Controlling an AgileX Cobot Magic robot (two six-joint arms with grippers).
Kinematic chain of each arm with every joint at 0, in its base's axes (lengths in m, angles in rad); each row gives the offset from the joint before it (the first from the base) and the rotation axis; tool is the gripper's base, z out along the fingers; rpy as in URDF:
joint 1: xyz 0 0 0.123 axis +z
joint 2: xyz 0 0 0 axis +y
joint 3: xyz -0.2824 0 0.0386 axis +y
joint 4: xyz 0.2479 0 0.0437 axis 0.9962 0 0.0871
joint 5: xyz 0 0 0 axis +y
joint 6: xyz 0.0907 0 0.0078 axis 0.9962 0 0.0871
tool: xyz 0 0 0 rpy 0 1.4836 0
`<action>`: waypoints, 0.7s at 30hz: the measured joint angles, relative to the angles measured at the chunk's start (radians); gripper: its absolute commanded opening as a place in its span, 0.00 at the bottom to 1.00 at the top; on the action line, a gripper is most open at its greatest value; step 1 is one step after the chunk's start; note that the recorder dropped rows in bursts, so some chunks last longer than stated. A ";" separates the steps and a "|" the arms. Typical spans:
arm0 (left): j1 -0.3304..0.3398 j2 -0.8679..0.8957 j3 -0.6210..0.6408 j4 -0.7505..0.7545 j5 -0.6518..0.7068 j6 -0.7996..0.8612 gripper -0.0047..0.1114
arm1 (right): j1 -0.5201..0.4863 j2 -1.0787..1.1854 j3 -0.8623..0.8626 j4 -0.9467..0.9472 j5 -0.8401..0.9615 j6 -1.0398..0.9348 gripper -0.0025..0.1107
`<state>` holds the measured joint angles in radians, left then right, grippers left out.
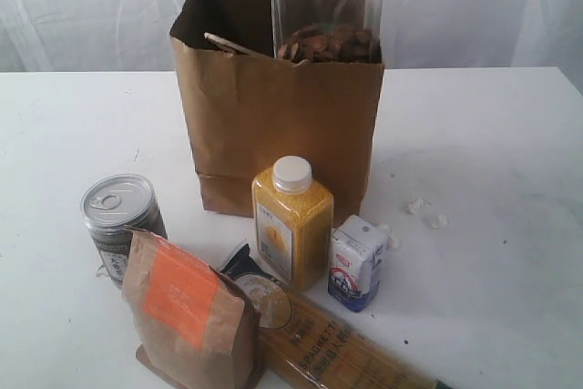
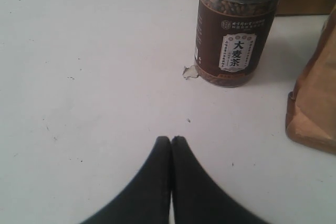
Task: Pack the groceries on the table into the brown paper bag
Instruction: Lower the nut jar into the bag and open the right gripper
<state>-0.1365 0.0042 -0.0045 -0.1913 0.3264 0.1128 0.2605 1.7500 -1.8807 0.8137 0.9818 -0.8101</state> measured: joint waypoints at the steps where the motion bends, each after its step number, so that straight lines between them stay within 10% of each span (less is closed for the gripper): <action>1: 0.000 0.000 0.000 0.000 0.000 0.000 0.04 | 0.000 0.000 0.000 0.000 0.011 0.000 0.39; 10: 0.000 0.000 0.000 0.000 0.000 0.000 0.04 | 0.000 0.000 0.000 -0.004 0.042 0.000 0.62; 21: 0.000 0.000 0.000 0.000 0.000 0.000 0.04 | 0.000 0.000 0.000 -0.008 0.042 0.000 0.63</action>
<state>-0.1365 0.0042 -0.0045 -0.1913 0.3264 0.1128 0.2605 1.7500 -1.8807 0.8056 1.0234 -0.8101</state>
